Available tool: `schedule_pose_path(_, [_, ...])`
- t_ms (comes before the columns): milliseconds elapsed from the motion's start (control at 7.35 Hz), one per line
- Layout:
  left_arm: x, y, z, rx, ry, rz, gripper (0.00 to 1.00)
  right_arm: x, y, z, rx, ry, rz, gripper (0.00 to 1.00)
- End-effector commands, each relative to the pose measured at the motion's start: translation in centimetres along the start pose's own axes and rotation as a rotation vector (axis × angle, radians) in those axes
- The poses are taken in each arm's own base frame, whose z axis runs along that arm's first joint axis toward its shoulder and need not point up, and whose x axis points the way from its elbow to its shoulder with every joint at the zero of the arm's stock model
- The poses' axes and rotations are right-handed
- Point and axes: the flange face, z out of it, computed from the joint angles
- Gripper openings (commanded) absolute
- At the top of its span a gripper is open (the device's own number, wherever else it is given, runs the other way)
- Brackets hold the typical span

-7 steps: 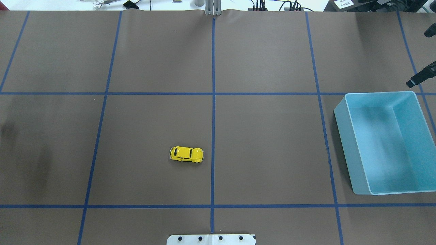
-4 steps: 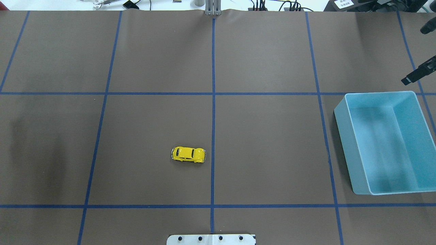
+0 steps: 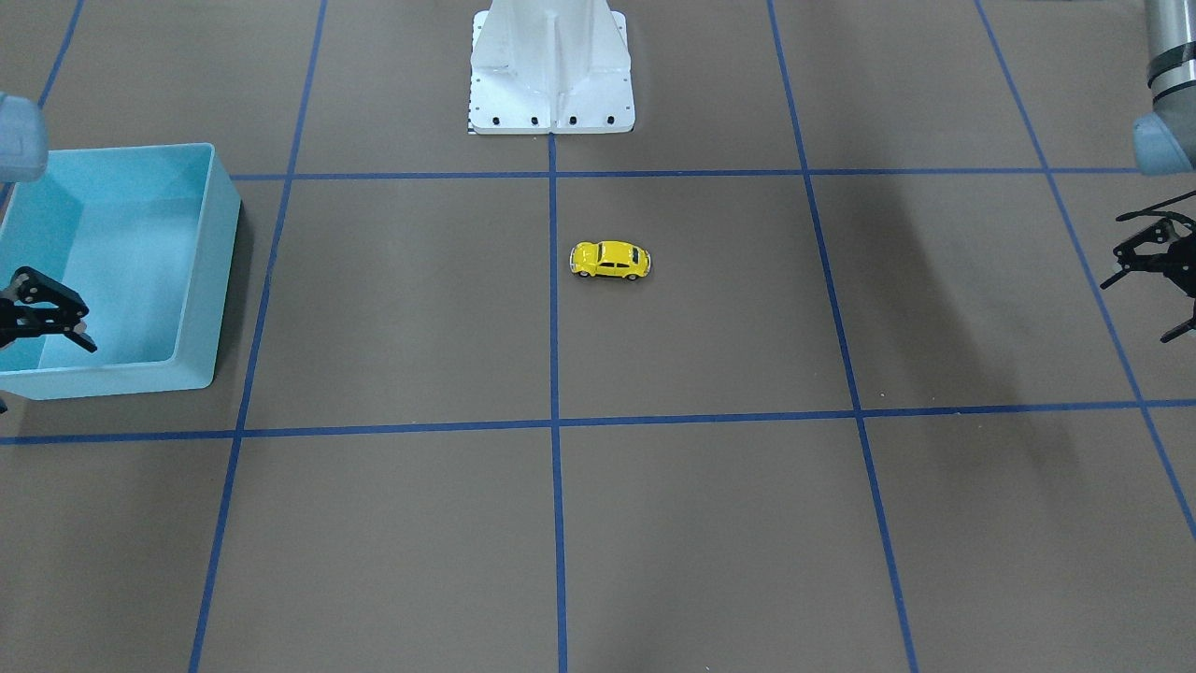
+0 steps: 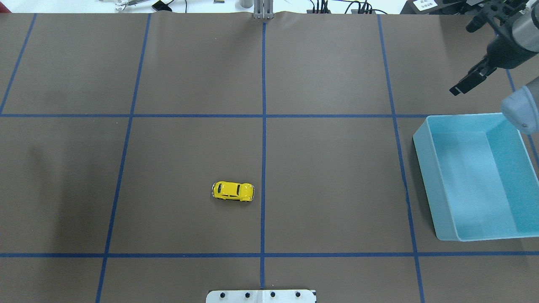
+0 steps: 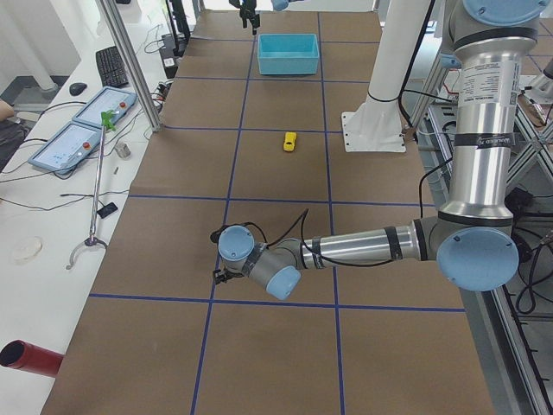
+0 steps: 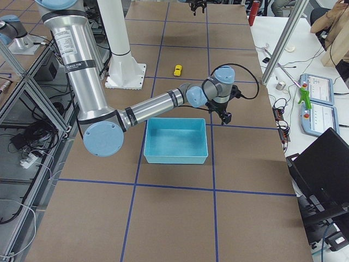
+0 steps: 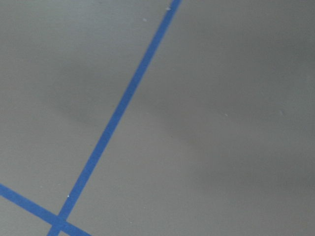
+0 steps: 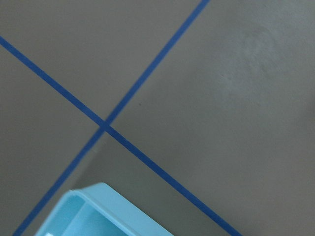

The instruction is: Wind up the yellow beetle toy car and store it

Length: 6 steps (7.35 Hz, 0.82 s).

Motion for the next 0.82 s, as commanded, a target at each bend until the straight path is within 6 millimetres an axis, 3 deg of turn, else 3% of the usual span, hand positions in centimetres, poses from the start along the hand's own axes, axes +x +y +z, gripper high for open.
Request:
schedule_pose_path(0, [1.2,-2.6,-4.2,-0.084,0.006,-0.156,1.0,-5.4,-2.6,1.5,0.004,-0.02,-0.103,1.0])
schedule_pose_path(136, [0.1,-1.4,-5.8,-0.104,-0.002,-0.236,1.0,-9.2,-5.7,1.7,0.027,0.019,-0.183,1.0])
schedule_pose_path(408, [-1.4,1.2,-7.6,-0.147,0.0,-0.419,1.0,-15.6,-7.6,4.1,0.021,-0.027,-0.277,1.0])
schedule_pose_path(544, [-2.0,1.9,-9.0,-0.129,-0.024,-0.554,1.0,-16.9,-7.4,2.4,0.051,-0.071,-0.309,1.0])
schedule_pose_path(680, [-2.3,2.2,-9.5,-0.123,-0.035,-0.611,1.0,-20.5,-8.0,3.4,0.049,-0.116,-0.351,1.0])
